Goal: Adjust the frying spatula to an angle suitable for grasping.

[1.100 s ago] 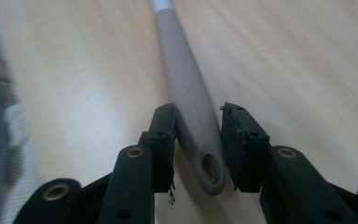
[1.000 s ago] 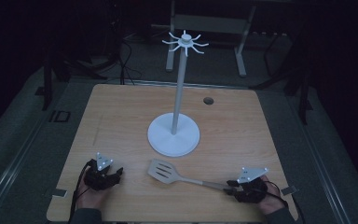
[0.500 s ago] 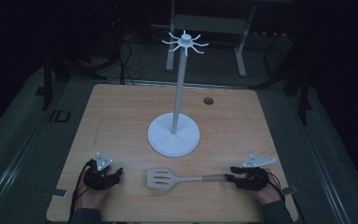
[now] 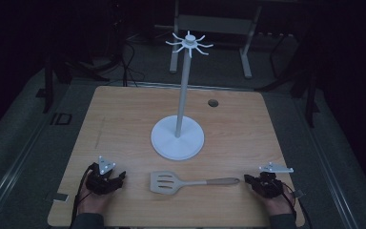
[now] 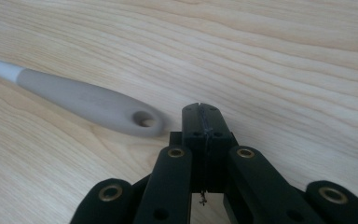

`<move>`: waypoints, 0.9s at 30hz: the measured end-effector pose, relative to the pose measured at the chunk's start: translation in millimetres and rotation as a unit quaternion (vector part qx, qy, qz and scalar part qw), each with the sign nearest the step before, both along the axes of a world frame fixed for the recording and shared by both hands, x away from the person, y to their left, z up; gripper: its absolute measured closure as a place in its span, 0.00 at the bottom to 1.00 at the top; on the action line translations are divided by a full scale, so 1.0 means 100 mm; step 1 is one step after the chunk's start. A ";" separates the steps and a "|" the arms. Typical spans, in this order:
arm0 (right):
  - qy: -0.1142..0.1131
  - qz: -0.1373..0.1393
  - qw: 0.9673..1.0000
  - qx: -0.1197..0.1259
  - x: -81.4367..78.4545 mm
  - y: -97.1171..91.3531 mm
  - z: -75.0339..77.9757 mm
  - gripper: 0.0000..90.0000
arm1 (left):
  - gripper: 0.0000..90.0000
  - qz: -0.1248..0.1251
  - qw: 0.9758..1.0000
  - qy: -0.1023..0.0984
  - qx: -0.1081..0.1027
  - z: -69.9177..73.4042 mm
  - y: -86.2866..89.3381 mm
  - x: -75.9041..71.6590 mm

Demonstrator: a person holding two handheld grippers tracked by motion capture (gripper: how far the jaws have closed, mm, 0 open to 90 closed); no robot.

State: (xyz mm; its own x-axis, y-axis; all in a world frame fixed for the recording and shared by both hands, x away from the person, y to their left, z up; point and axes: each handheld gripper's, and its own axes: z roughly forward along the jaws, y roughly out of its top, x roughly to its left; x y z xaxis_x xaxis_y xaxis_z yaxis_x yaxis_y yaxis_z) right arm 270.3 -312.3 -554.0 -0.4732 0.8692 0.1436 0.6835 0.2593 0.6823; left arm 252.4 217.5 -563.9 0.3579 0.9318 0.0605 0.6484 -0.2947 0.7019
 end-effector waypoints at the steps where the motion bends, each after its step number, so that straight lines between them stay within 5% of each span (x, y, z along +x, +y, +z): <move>1: -0.001 0.004 1.000 0.001 -0.02 0.06 -0.02 1.00 | 0.46 0.000 1.000 0.000 -0.001 0.00 0.00 0.00; 5: -0.003 0.003 1.000 -0.008 -0.04 0.15 -0.03 1.00 | 0.46 0.000 1.000 -0.001 0.000 0.01 0.01 0.00; 12: 0.002 0.012 1.000 0.013 -0.02 0.25 -0.05 1.00 | 0.46 0.003 1.000 -0.003 -0.001 0.01 0.01 0.00; 27: 0.003 0.078 0.997 0.028 0.05 0.82 -0.08 1.00 | 0.49 0.021 0.999 -0.016 -0.019 0.06 0.12 -0.02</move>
